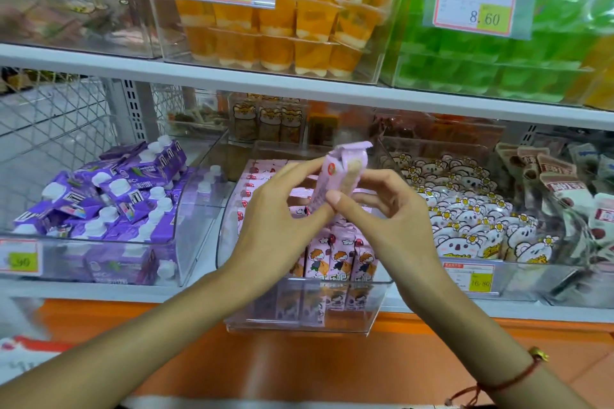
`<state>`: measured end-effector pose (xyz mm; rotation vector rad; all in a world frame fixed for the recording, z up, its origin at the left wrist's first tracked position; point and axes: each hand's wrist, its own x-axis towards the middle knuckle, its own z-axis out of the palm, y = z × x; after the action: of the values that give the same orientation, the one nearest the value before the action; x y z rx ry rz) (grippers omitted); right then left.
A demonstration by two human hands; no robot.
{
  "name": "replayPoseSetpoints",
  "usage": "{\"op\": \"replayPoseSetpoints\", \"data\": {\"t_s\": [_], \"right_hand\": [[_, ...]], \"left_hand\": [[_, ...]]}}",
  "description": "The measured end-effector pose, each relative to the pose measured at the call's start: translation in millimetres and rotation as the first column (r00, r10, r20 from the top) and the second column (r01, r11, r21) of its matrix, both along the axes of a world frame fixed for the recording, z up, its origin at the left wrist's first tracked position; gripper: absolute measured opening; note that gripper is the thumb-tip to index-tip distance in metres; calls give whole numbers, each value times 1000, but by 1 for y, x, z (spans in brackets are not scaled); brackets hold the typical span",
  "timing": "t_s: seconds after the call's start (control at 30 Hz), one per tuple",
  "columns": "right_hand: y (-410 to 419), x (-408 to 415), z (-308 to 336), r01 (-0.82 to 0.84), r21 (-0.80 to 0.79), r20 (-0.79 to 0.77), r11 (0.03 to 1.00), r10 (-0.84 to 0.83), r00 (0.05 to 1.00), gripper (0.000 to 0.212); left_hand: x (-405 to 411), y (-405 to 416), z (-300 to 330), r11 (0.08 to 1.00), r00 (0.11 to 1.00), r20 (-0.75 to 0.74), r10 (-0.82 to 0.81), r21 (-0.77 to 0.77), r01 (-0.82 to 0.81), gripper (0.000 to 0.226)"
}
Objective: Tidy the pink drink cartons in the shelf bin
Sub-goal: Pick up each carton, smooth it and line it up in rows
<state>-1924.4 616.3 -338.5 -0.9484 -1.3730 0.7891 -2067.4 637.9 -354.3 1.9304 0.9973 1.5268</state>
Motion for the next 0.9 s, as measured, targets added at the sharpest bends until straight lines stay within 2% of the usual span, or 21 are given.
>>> {"op": "replayPoseSetpoints", "data": {"t_s": [0.1,0.17,0.27,0.4,0.5,0.63,0.8,0.9], "right_hand": [[2,6,1,-29,-67,58,997,33,998,19],[2,9,1,-20,-102,64,995,27,998,15],[2,9,1,-23,-157,38,987,29,999,13],[4,8,2,-28,-225,-2,974,29,1000,19],[4,7,3,-55,-251,-33,966,49,998,20],[4,8,3,-59,-261,-18,963,57,998,22],[1,11,4,-111,-175,20,978,117,993,30],[0,12,5,-123,-85,89,989,131,987,37]], "left_hand": [[-6,2,8,976,988,82,-134,-163,146,50],[-8,2,12,929,974,157,-162,-308,204,50],[-9,-1,13,827,941,300,-153,-483,289,30],[-6,-1,16,686,890,435,-138,-606,403,29],[-5,2,16,643,879,468,-91,-646,411,30],[-5,3,15,658,891,437,-124,-636,403,29],[-12,5,18,803,951,226,-212,-514,301,36],[-16,8,19,843,949,179,-259,-437,313,41]]}}
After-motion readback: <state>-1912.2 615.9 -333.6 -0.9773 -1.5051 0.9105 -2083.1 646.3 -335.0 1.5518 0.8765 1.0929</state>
